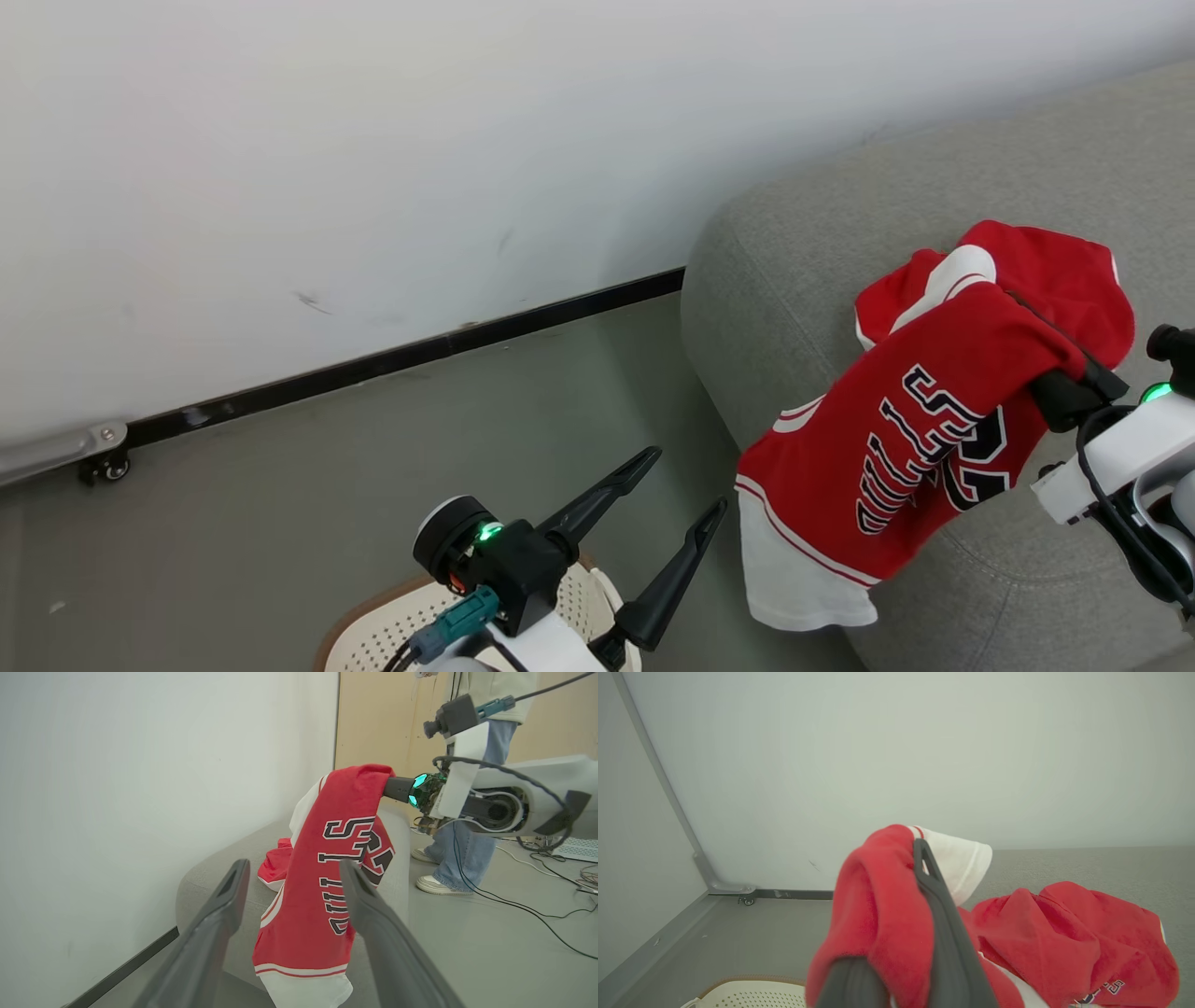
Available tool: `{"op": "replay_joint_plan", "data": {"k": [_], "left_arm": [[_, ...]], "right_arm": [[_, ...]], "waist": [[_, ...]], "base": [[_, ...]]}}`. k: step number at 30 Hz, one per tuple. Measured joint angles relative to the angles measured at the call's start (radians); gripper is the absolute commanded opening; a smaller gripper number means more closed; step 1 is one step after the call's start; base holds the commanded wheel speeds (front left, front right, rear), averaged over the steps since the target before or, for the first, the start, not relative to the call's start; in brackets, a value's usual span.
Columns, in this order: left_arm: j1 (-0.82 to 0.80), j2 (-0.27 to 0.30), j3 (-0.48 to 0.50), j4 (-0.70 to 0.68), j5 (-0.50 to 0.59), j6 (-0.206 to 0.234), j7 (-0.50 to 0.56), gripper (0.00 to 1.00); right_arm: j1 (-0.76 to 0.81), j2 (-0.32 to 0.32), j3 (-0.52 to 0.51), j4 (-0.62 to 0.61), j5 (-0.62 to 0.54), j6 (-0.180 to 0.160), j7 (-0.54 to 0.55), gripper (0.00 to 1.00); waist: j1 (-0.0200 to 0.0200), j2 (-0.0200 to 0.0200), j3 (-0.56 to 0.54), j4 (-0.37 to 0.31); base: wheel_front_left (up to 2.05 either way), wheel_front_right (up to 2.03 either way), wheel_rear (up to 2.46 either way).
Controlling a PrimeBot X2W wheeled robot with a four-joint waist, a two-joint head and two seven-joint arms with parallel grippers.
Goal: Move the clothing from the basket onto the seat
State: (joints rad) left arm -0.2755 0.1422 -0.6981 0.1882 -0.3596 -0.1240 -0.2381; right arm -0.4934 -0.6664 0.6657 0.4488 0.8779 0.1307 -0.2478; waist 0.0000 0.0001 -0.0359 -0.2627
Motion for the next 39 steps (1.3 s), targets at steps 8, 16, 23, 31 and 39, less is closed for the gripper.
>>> {"op": "replay_joint_plan", "data": {"k": [8, 16, 23, 31, 39], "left_arm": [[0.0, 0.0, -0.004, -0.005, 0.0, 0.0, 0.0, 1.0], [0.006, 0.001, -0.004, -0.013, -0.006, 0.0, -0.001, 1.0], [0.006, 0.009, -0.003, -0.026, -0.006, 0.0, -0.001, 1.0], [0.004, 0.021, 0.013, -0.056, 0.003, 0.002, 0.0, 1.0], [-0.013, 0.034, 0.021, -0.099, 0.014, 0.011, 0.021, 1.0]], "right_arm": [[0.022, 0.0, -0.013, -0.024, -0.012, 0.0, 0.0, 0.0], [0.028, 0.001, -0.022, -0.025, -0.014, 0.0, 0.0, 0.0], [-0.036, -0.016, -0.052, 0.006, -0.013, 0.0, 0.002, 0.0], [-0.211, -0.071, -0.131, 0.059, -0.017, 0.0, 0.04, 0.0], [-0.321, -0.116, -0.187, 0.14, -0.017, 0.0, 0.082, 0.0]], "waist": [[0.0, 0.0, -0.004, -0.037], [0.0, 0.0, -0.002, -0.067], [0.0, 0.0, 0.015, -0.07], [0.0, 0.0, 0.045, -0.055], [0.0, 0.0, 0.087, -0.035]], "base": [[0.0, 0.0, 0.0], [0.0, 0.0, 0.0], [0.0, 0.0, 0.0], [0.0, 0.0, 0.0], [0.0, 0.0, 0.0]]}}
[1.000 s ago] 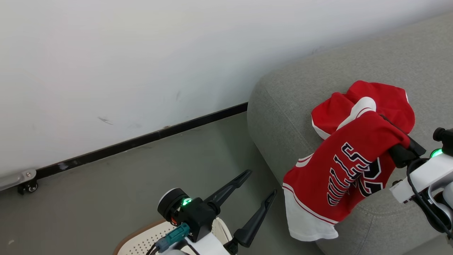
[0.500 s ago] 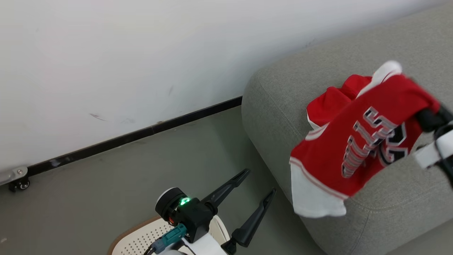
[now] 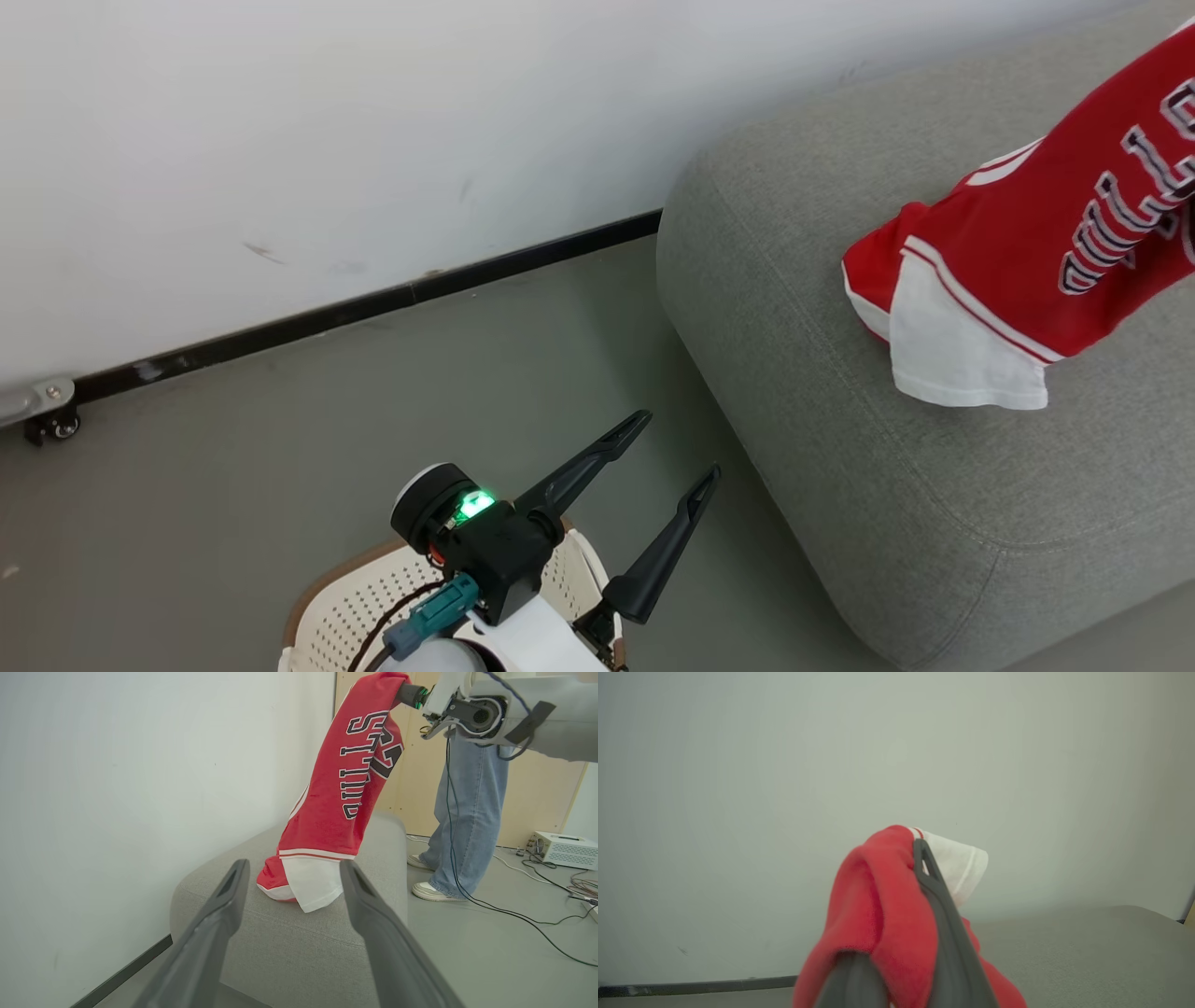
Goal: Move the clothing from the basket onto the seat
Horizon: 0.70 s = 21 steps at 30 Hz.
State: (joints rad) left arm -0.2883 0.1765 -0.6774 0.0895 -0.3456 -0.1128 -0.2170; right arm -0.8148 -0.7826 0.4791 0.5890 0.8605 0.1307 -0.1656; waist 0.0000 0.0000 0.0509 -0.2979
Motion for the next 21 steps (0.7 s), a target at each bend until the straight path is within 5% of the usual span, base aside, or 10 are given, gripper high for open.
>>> {"op": "replay_joint_plan", "data": {"k": [21], "left_arm": [[-0.089, -0.002, -0.07, -0.115, 0.05, -0.002, 0.06, 1.0]], "right_arm": [[-0.205, -0.134, -0.107, 0.134, -0.026, 0.0, 0.017, 0.0]], "waist": [[0.0001, 0.0, 0.166, 0.05]], "base": [[0.0, 0.0, 0.0]]}}
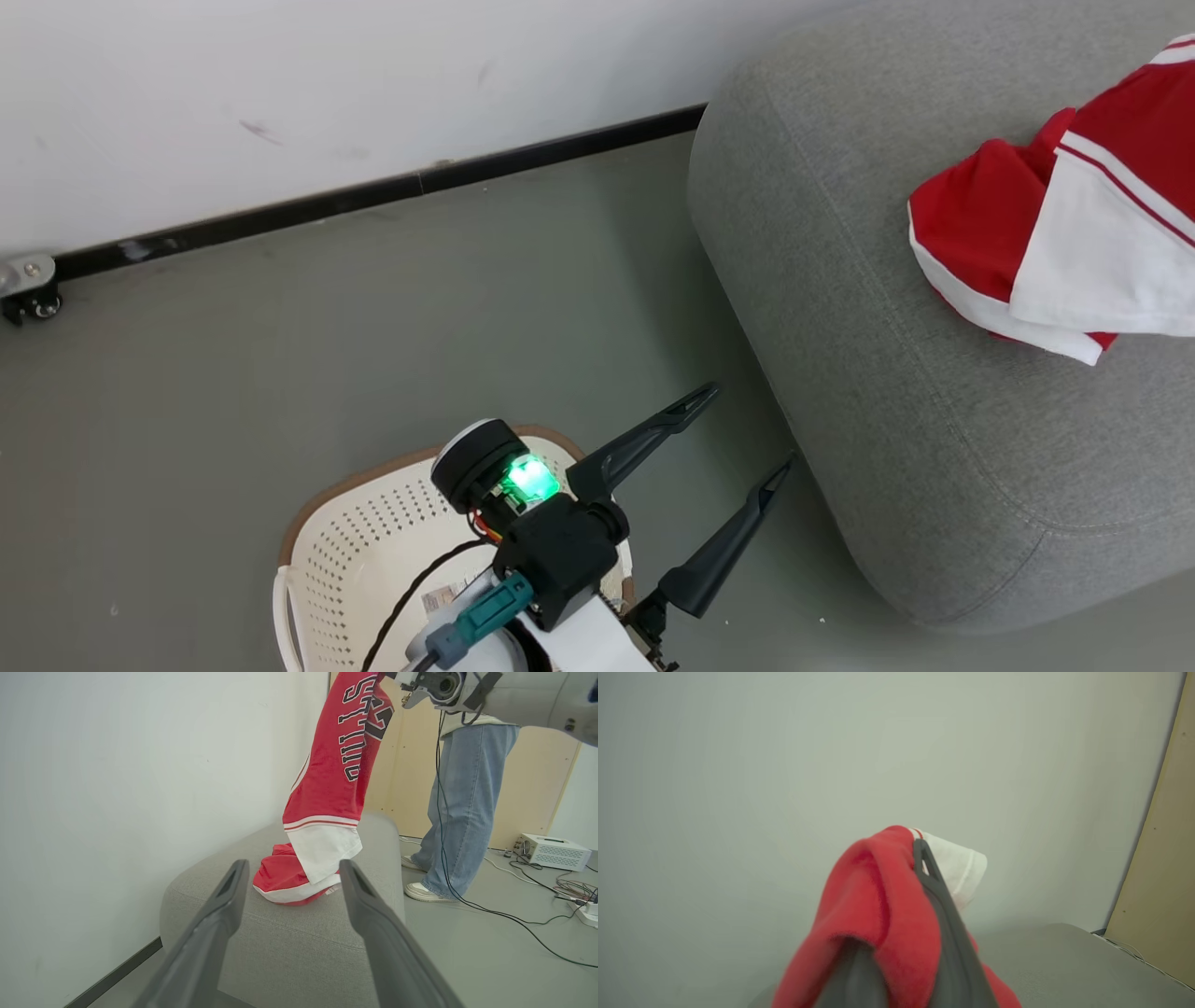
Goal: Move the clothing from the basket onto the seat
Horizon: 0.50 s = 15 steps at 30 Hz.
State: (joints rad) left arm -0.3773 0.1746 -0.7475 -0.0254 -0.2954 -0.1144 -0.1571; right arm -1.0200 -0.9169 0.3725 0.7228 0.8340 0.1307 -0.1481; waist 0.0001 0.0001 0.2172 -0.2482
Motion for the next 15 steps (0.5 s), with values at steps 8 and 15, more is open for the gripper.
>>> {"op": "replay_joint_plan", "data": {"k": [8, 15], "left_arm": [[-0.035, 0.001, -0.026, -0.017, 0.006, 0.0, 0.027, 1.0], [-0.061, 0.01, -0.045, -0.029, 0.013, -0.002, 0.06, 1.0]], "right_arm": [[0.071, 0.086, 0.028, 0.074, 0.002, 0.0, -0.008, 0.0], [0.121, 0.099, 0.037, 0.137, -0.011, 0.0, -0.03, 0.0]], "waist": [[-0.0001, 0.0, 0.064, 0.009], [0.0, 0.0, 0.121, 0.012]], "base": [[0.0, 0.0, 0.0], [0.0, 0.0, 0.0]]}}
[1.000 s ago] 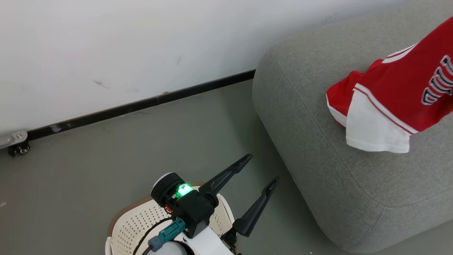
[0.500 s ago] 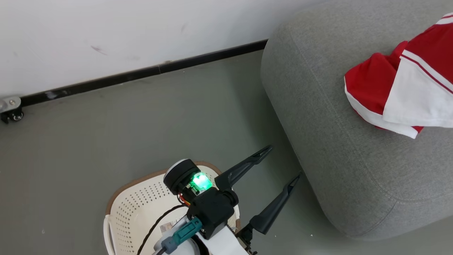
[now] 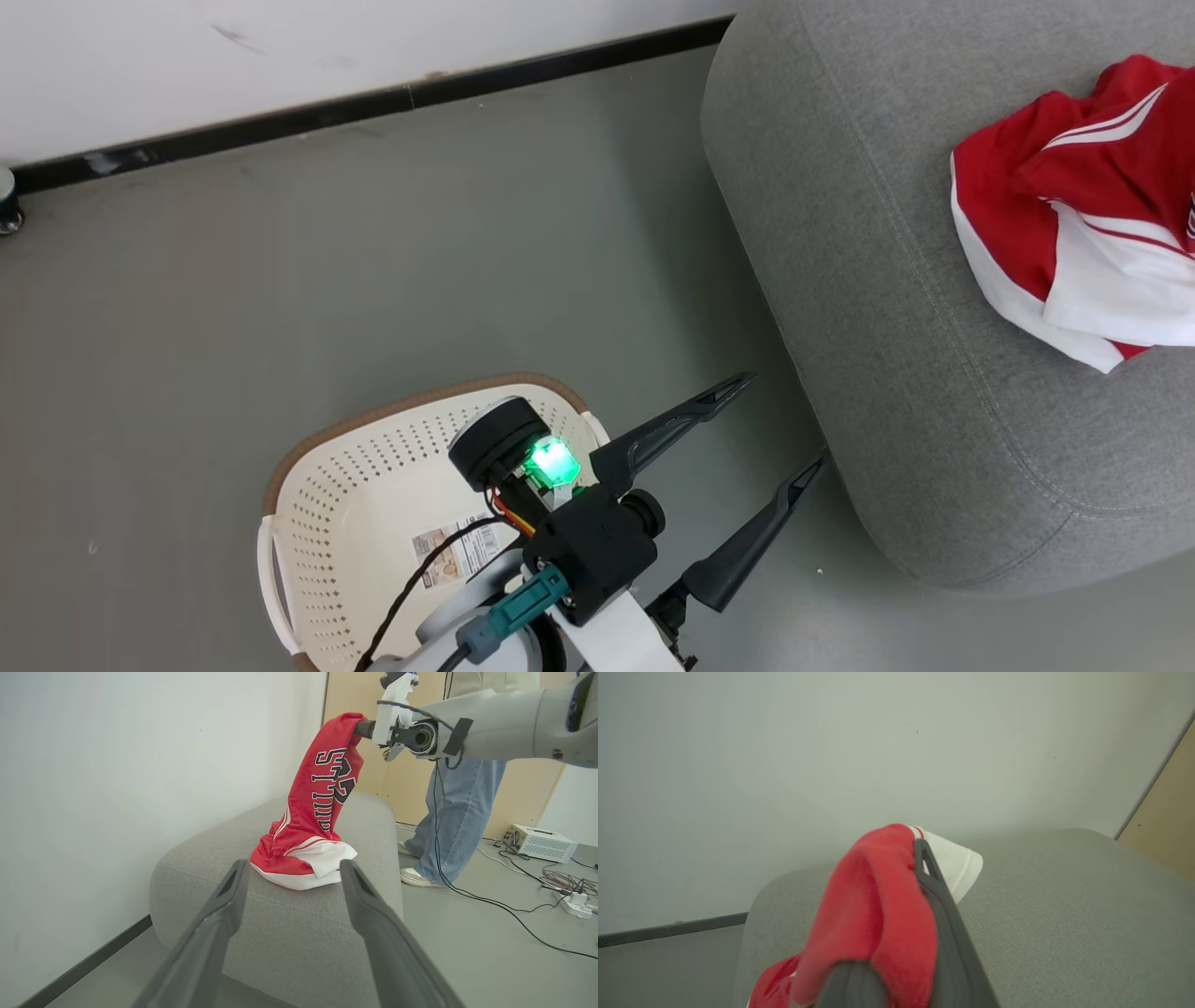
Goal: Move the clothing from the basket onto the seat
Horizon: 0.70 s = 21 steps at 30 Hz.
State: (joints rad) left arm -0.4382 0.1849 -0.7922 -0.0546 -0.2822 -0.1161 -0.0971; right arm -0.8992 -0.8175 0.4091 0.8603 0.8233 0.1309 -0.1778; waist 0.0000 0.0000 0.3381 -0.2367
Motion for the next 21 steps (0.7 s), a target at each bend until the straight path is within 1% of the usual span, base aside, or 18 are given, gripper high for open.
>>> {"op": "replay_joint_plan", "data": {"k": [8, 10, 16, 21], "left_arm": [[-0.042, 0.005, -0.009, -0.017, 0.013, 0.0, 0.009, 1.0], [-0.048, 0.007, -0.011, -0.019, 0.014, 0.0, 0.01, 1.0], [-0.066, 0.017, -0.013, -0.024, 0.015, -0.003, 0.019, 1.0], [-0.081, 0.028, -0.013, -0.024, 0.023, -0.003, 0.019, 1.0]], "right_arm": [[0.031, 0.001, 0.049, 0.057, -0.094, 0.0, -0.026, 0.0], [0.038, 0.007, 0.052, 0.07, -0.101, 0.0, -0.031, 0.0], [0.039, 0.045, 0.05, 0.101, -0.102, 0.0, -0.042, 0.0], [0.055, 0.097, 0.048, 0.138, -0.101, 0.0, -0.051, 0.0]], "waist": [[0.0, 0.0, 0.06, -0.004], [0.0, 0.0, 0.073, -0.006], [0.0, 0.0, 0.103, -0.011], [0.0, 0.0, 0.127, -0.016]], "base": [[0.0, 0.0, 0.0], [0.0, 0.0, 0.0], [0.0, 0.0, 0.0], [0.0, 0.0, 0.0]]}}
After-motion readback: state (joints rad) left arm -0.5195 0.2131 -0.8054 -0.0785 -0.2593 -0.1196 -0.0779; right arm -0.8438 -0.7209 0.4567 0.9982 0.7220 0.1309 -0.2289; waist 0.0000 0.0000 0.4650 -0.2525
